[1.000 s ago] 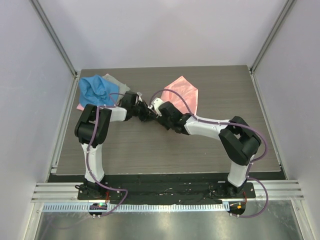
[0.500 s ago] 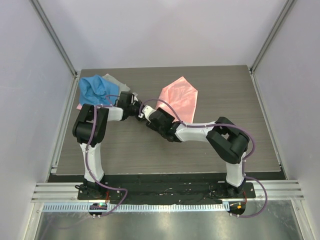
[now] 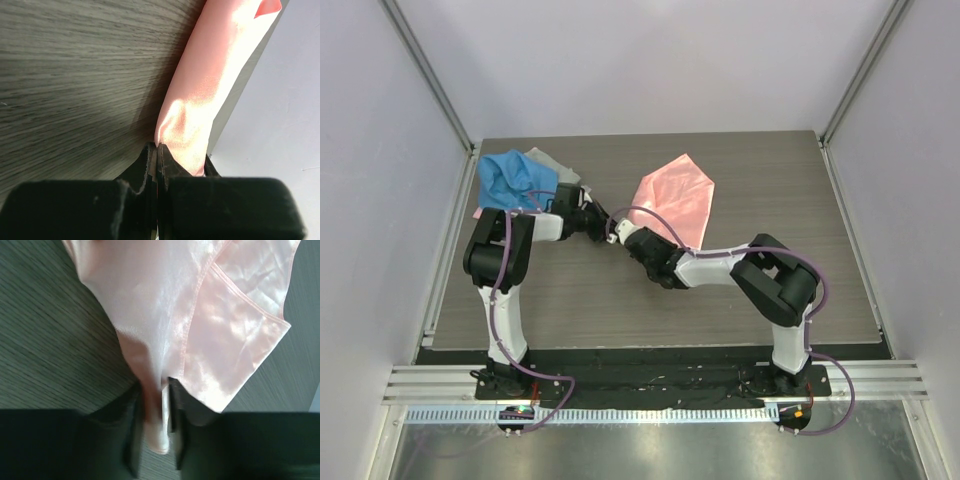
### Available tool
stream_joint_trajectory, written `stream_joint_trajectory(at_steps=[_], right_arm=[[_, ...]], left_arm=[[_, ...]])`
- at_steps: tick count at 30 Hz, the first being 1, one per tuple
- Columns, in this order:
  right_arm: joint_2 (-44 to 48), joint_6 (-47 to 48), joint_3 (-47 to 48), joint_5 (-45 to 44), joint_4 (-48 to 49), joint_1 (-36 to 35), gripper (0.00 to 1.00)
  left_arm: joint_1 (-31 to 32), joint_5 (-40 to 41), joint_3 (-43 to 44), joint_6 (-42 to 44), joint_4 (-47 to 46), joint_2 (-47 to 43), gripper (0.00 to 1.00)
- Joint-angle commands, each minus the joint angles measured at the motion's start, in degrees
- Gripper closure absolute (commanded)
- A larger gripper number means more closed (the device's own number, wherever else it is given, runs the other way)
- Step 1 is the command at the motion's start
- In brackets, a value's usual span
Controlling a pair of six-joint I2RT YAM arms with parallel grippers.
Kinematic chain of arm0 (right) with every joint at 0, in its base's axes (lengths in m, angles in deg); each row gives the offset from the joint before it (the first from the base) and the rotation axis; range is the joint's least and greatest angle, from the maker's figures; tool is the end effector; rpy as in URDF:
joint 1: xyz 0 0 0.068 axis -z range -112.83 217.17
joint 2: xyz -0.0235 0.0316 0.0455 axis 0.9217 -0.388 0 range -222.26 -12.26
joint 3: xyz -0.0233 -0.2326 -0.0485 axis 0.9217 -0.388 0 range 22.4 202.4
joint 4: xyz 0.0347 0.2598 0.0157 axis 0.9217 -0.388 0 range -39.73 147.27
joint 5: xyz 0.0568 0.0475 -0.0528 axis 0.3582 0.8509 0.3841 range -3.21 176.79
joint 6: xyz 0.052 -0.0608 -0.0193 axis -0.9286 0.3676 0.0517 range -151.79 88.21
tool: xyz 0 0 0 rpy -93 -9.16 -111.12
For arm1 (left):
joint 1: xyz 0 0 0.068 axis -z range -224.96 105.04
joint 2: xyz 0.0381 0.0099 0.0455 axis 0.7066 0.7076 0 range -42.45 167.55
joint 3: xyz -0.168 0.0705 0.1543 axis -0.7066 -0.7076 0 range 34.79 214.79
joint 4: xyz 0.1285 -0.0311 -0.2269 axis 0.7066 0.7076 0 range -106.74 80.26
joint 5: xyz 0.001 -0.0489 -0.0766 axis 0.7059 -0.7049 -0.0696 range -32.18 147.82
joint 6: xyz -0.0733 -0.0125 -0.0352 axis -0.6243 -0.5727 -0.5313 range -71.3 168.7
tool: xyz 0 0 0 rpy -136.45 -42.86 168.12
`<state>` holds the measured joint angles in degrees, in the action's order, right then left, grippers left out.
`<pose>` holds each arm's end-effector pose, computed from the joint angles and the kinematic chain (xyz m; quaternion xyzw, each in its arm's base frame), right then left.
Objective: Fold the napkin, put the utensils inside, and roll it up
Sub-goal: Roll the napkin with the utensil
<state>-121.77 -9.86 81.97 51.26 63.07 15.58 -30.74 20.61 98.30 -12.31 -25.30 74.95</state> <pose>0.2784 0.2843 0.0870 -0.4297 0.7738 -0.1767 0.4306 0.3876 -0.1429 0.0598 -0.2368 0.8527 -0.4536 0.1051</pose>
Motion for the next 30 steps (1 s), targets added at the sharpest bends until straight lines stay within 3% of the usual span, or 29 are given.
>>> stream_joint_trajectory(at_steps=[1, 7, 18, 22, 23, 30], right_arm=[[1.9, 2.1, 0.0, -3.1, 1.3, 1.1, 0.77], [1.8, 7.2, 0.5, -7.3, 1.6, 3.3, 0.83], [-0.3, 10.5, -1.3, -11.3, 3.6, 4.9, 0.77], [1.8, 8.8, -2.3, -10.6, 1.0, 5.2, 0.61], [2.1, 7.8, -2.4, -11.0, 0.2, 5.3, 0.52], [7.2, 1.9, -6.7, -15.0, -5.4, 6.9, 0.36]], left_arm=[[-0.6, -1.4, -0.3, 1.4, 0.7, -2.9, 1.0], [-0.7, -1.2, -0.3, 1.4, 0.9, -2.8, 1.0], [-0.9, -1.5, 0.4, 1.7, 1.6, -2.8, 1.0], [-0.9, -1.5, 0.8, 1.7, 1.7, -2.5, 1.0], [-0.9, -1.4, 0.8, 1.6, 1.8, -2.5, 1.0], [-0.9, -1.4, 1.4, 1.6, 2.0, -2.4, 1.0]])
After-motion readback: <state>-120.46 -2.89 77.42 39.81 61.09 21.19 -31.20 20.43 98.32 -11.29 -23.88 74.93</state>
